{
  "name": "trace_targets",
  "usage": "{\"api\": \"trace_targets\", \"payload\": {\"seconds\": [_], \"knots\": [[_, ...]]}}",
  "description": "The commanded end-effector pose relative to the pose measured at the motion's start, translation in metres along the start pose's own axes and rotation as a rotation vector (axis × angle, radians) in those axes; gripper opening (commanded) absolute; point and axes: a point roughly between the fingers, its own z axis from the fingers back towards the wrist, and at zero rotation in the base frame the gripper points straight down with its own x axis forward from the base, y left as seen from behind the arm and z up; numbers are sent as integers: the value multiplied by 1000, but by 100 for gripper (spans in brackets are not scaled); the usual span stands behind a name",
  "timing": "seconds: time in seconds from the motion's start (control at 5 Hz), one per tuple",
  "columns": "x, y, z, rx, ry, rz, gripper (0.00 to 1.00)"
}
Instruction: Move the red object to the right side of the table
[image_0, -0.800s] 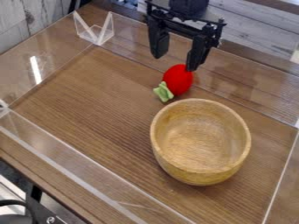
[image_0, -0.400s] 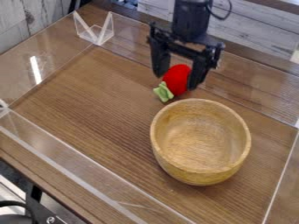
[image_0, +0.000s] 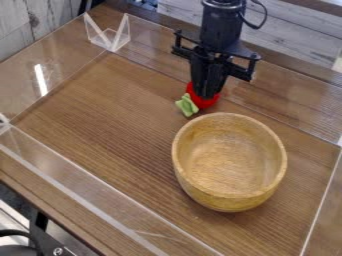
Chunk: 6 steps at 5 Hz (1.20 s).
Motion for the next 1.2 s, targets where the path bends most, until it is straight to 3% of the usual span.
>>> {"api": "trace_targets", "payload": {"seconds": [0.0,0.2,0.4,0.6,0.8,1.0], "knots": [[-2,-9,33,6,-91,-8,0],[-7,-25,51,7,-131,-35,0],[-8,-51,49,6,-130,-80,0],[-7,-76,37,6,-113,-120,0],[-6,-67,28,7,-96,-109,0],[-4,-54,22,5,-79,-88,100]]}}
